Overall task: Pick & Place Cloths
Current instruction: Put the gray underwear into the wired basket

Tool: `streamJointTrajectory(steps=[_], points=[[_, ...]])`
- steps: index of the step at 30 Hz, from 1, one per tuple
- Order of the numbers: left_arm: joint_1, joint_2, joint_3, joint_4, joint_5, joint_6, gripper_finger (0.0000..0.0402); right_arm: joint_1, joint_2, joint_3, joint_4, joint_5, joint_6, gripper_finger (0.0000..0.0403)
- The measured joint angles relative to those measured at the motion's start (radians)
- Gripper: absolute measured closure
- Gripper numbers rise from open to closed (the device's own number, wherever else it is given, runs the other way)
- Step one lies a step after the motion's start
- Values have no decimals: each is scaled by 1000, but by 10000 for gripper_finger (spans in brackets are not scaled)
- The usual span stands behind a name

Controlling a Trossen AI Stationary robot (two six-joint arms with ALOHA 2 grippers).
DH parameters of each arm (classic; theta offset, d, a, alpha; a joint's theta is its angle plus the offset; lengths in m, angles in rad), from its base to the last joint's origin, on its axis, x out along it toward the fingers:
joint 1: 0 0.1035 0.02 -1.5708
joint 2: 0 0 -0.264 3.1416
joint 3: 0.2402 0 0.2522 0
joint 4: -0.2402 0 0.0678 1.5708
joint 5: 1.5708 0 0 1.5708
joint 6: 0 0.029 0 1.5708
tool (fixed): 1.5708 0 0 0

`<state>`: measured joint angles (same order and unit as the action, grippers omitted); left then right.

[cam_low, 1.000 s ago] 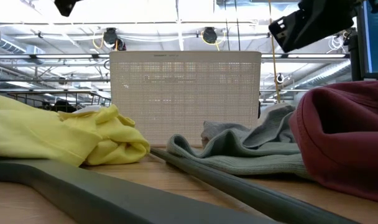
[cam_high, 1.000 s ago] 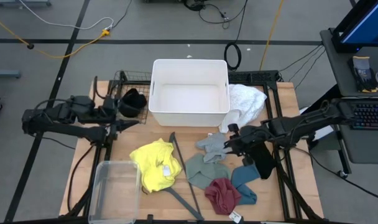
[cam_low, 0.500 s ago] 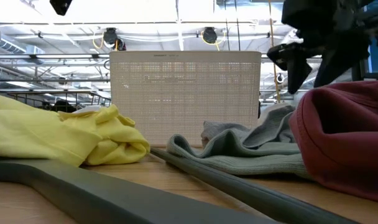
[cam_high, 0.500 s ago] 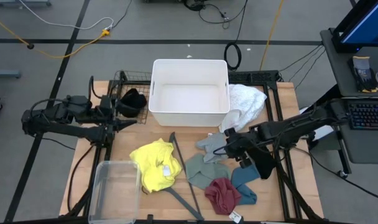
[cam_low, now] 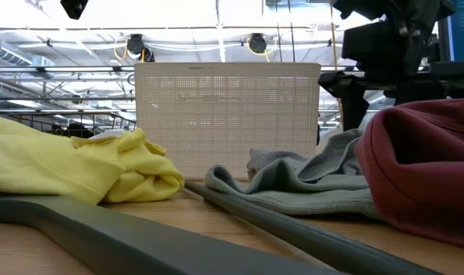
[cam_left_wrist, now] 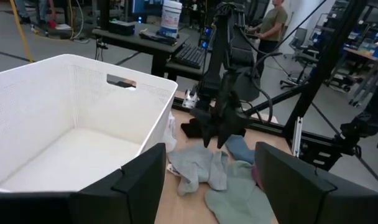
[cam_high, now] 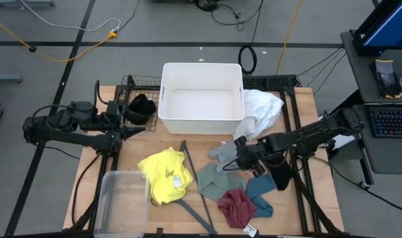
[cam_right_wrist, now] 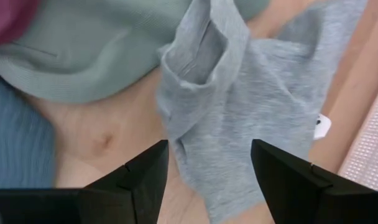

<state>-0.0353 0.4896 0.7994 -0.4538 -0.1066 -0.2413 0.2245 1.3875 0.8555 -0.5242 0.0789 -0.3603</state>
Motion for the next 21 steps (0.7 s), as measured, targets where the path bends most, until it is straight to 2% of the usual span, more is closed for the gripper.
streamJointTrajectory(steps=[8, 21], points=[[0, 0, 0, 0, 0, 0, 151, -9, 29, 0, 29, 2, -49, 174], [0, 0, 0, 1, 0, 25, 151, -58, 189, 0, 112, 3, -79, 175]])
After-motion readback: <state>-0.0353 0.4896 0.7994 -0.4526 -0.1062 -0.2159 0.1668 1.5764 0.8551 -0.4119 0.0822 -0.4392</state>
